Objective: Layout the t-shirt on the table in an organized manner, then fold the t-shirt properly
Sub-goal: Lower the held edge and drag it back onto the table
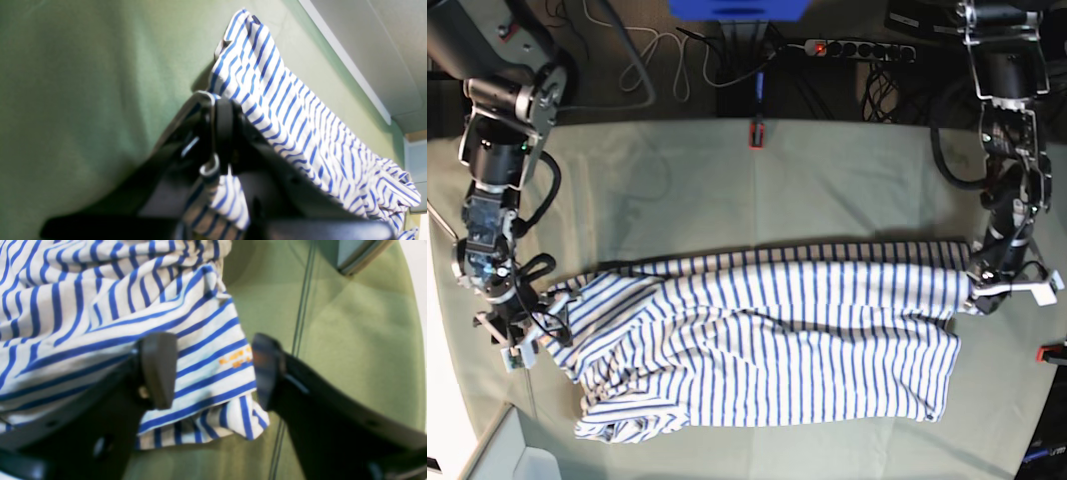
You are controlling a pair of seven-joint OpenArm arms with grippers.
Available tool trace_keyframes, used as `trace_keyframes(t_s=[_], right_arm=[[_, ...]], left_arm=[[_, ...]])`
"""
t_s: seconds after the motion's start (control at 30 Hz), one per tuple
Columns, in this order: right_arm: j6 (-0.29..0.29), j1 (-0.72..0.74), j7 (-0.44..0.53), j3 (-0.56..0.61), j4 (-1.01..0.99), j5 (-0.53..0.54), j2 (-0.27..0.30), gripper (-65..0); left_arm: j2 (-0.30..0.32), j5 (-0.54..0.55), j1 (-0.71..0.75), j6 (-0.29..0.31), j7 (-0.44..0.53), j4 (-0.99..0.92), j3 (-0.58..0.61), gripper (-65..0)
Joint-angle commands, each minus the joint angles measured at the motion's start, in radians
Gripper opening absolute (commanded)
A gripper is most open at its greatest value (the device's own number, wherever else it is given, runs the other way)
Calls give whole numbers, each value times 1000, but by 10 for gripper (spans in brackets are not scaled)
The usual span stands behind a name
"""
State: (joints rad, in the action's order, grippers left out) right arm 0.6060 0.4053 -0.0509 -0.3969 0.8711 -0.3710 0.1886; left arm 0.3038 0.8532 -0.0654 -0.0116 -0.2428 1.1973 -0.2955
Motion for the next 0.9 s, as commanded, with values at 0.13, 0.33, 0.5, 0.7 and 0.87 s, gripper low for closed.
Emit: trace_keyframes(t_s=[0.13,0.33,0.5,0.7,0.87], right_arm=[[1,16,29,-3,21,13,39,-262],[1,13,29,2,12,13,33,-260],[-1,62,29,0,-128,13,38,-259],[-4,86,90,-1,-194,11,51,-260],[-77,86,130,-1,-194,11,53,-259]], left_arm=[[18,2,-18,14,24,14,-8,-648],[18,4,3,14,24,16,-8,-648],[13,8,22,14,24,17,-8,-648],[13,4,32,14,24,16,-8,-648],[19,4,32,15,24,16,-9,-648]])
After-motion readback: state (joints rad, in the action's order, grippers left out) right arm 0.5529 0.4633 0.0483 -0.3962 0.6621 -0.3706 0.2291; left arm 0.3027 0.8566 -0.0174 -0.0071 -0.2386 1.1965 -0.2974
